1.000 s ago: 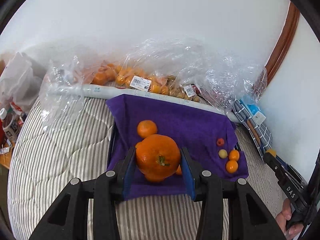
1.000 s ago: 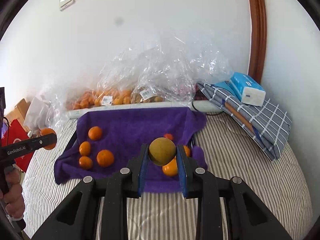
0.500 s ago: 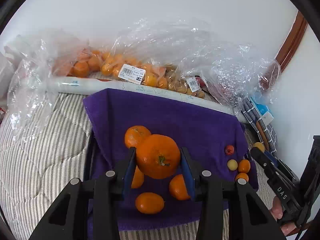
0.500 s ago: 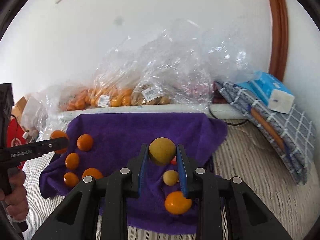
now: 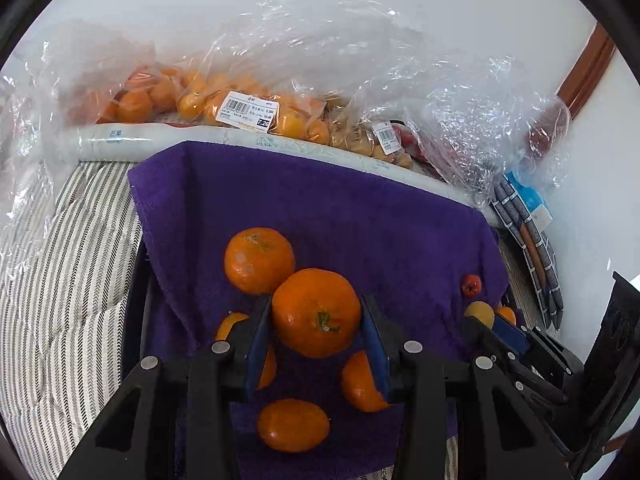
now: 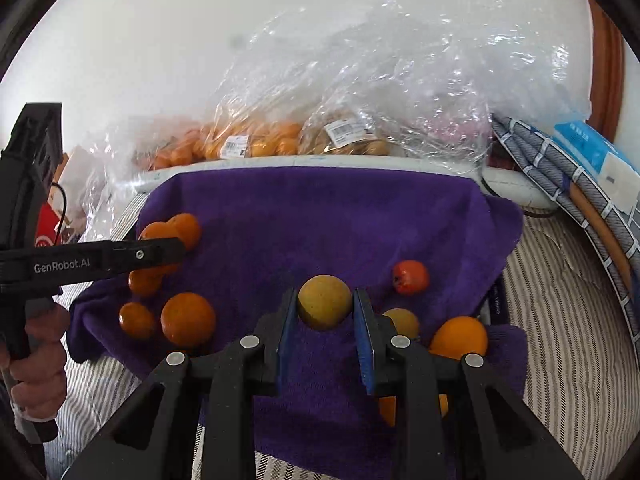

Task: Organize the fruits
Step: 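Carry the yellow citrus and large orange onto the towel and open both tools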

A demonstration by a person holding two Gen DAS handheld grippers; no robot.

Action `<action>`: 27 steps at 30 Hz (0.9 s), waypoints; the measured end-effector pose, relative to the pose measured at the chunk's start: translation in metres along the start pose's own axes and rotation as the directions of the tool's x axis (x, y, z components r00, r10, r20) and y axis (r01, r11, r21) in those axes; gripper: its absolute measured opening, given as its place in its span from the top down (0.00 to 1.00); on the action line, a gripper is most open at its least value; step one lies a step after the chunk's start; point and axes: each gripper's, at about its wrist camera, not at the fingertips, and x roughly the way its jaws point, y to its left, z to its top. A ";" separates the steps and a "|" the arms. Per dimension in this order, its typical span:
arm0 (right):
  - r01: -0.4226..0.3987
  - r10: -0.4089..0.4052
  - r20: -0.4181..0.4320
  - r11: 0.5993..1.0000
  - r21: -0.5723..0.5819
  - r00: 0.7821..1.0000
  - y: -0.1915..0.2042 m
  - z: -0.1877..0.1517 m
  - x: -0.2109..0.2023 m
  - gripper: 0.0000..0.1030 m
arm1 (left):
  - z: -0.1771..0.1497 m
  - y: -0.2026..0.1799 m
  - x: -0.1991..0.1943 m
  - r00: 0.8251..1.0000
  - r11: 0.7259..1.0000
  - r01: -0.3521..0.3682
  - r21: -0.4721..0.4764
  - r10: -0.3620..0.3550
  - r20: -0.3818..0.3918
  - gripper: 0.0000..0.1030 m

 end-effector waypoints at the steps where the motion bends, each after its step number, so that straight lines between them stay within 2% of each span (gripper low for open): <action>1: -0.002 0.002 0.000 1.000 -0.002 1.000 0.001 -0.001 0.001 0.73 | 0.000 -0.001 0.001 1.000 1.000 0.001 0.006 -0.001 -0.003 0.61; 9: 0.019 -0.019 -0.036 1.000 -0.012 0.999 0.003 -0.006 0.009 0.73 | -0.001 -0.006 0.005 1.000 0.999 -0.007 0.031 0.007 0.006 0.60; 17: 0.017 -0.017 -0.031 1.000 -0.007 0.999 0.000 -0.009 0.006 0.73 | -0.005 -0.005 0.004 1.000 0.999 -0.012 0.047 0.011 0.023 0.60; 23: 0.027 -0.028 -0.034 0.999 -0.025 0.999 0.004 -0.010 0.006 0.72 | -0.010 0.000 -0.002 0.999 1.000 0.003 0.019 -0.004 0.049 0.59; 24: 0.021 -0.022 -0.037 1.000 -0.019 0.999 0.003 -0.009 0.006 0.72 | -0.010 0.001 -0.003 0.999 1.000 0.005 0.014 -0.005 0.046 0.59; 26: 0.010 -0.011 -0.040 1.000 -0.010 0.999 0.003 -0.008 0.003 0.61 | -0.011 0.003 -0.007 0.999 1.000 0.004 0.007 -0.005 0.042 0.59; 27: 0.015 -0.015 -0.037 1.000 -0.010 0.999 0.003 -0.008 0.001 0.59 | -0.011 0.003 -0.009 0.999 1.000 0.001 0.005 -0.001 0.043 0.58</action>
